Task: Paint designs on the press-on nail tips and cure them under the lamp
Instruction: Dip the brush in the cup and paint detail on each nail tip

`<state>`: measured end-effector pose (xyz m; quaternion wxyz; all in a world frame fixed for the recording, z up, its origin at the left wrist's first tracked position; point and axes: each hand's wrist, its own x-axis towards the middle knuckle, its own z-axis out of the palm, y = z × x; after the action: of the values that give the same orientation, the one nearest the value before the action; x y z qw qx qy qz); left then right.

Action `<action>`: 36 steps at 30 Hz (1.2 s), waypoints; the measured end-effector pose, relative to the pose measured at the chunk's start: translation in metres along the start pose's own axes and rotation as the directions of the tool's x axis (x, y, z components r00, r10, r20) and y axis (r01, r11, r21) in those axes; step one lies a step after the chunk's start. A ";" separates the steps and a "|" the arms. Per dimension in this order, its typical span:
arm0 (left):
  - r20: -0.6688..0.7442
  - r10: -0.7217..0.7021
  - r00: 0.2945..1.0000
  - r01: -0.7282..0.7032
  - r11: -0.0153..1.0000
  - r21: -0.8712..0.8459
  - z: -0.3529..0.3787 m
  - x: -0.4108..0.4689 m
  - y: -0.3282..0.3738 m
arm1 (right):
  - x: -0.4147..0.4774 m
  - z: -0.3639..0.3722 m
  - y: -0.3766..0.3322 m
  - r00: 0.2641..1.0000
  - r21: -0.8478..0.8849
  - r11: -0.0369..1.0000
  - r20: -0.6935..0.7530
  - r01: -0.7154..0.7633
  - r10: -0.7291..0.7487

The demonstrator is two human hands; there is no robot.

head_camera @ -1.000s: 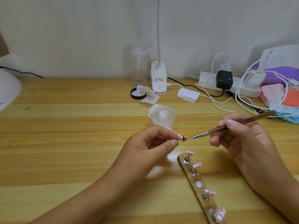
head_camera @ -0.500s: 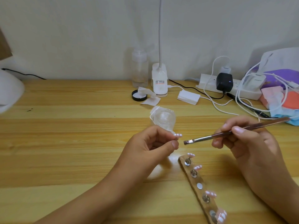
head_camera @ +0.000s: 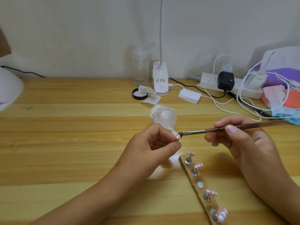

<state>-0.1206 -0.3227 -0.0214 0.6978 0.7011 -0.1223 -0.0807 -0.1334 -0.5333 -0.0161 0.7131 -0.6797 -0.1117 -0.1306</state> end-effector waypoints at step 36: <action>-0.006 -0.001 1.000 0.001 1.000 -0.024 -0.002 0.000 0.001 | 0.005 -0.006 0.003 0.994 0.034 0.997 -0.090 0.062 -0.059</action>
<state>-0.1201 -0.3206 -0.0204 0.7065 0.6930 -0.1189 -0.0804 -0.1279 -0.5394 -0.0177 0.7254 -0.6563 -0.1027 -0.1803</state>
